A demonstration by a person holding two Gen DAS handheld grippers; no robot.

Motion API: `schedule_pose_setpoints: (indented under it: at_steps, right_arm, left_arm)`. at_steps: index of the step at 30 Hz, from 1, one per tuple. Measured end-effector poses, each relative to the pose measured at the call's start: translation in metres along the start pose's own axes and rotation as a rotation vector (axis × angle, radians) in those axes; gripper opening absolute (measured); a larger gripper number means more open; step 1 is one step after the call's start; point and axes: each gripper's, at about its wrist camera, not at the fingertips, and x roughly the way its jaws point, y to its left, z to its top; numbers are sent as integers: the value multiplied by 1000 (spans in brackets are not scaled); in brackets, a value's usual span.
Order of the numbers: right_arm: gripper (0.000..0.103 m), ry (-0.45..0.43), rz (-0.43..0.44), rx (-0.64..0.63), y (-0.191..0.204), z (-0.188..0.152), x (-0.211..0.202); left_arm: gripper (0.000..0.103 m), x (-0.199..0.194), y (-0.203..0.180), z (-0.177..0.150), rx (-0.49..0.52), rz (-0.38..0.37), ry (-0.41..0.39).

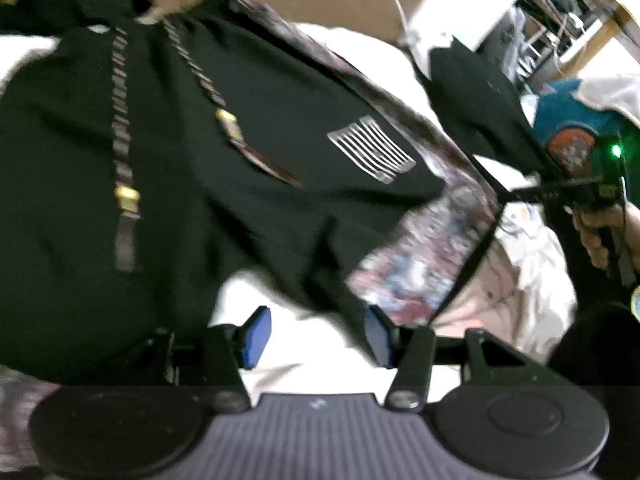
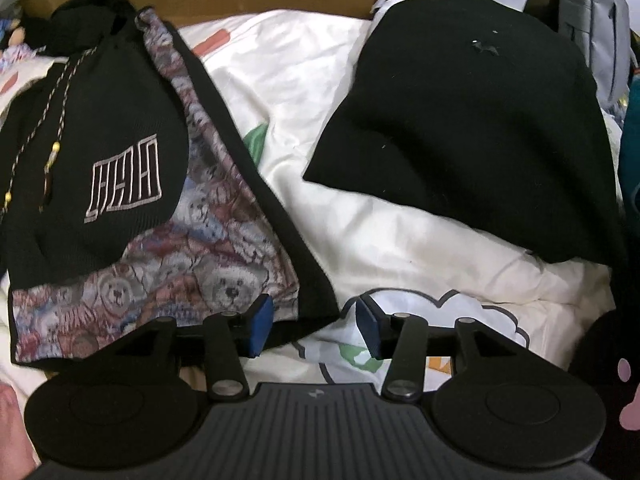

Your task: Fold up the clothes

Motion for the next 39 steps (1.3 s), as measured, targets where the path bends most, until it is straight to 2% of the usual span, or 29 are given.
schedule_pose_setpoints:
  at_steps: [4,7,10,11,12,13,14,16,17,18,23,28,31,33,35,39]
  right_arm:
    - [51,5,13,-19,4,1,4]
    - [51,18,12,-14,4,1,9]
    - [51,29,15,-8,2,2,16]
    - [50,33,18,-7,1,3,19]
    - [50,32,18,-7,1,3,20]
    - [50,30,20,-5,0,4,22]
    - [47,29,22,2,-1,5,24]
    - [26,26,38,11,-3,6,25]
    - [13,25,48,10,-4,6,25]
    - [7,22,47,8,-4,6,25]
    - [6,-8,44,-43,-3,7,14]
    - [6,-2,21,-40,-6,7,11]
    - [10,41,-7,-45,-6,6,20]
    - [22,47,-10,-44,-6,5,19]
    - [32,44,-23,-60,-4,7,14]
    - [38,-2,-30,-69,-3,16,1]
  left_arm:
    - [55,24,-16,-7,12,-26,61]
    - [55,41,-16,-14,-45,-55,112]
    - [52,50,-13,-18,-98,-65,115]
    - [43,52,-12,-19,-121,-74,117]
    - [23,54,-10,-19,-139,-84,119]
    - [12,55,-9,-20,-149,-98,124]
    - [7,56,-9,-20,-156,-112,126]
    - [5,55,-14,-20,-140,-121,119]
    - [5,53,-15,-20,-134,-130,120]
    - [5,51,-16,-20,-129,-146,123]
    - [5,39,-31,-28,-81,-199,154]
    - [8,39,-32,-32,-84,-199,180]
    - [14,35,-27,-33,-73,-180,188]
    - [25,28,-24,-31,-54,-153,182]
    - [31,18,-22,-29,-39,-144,167]
    - [39,-7,-3,-19,-30,-84,108]
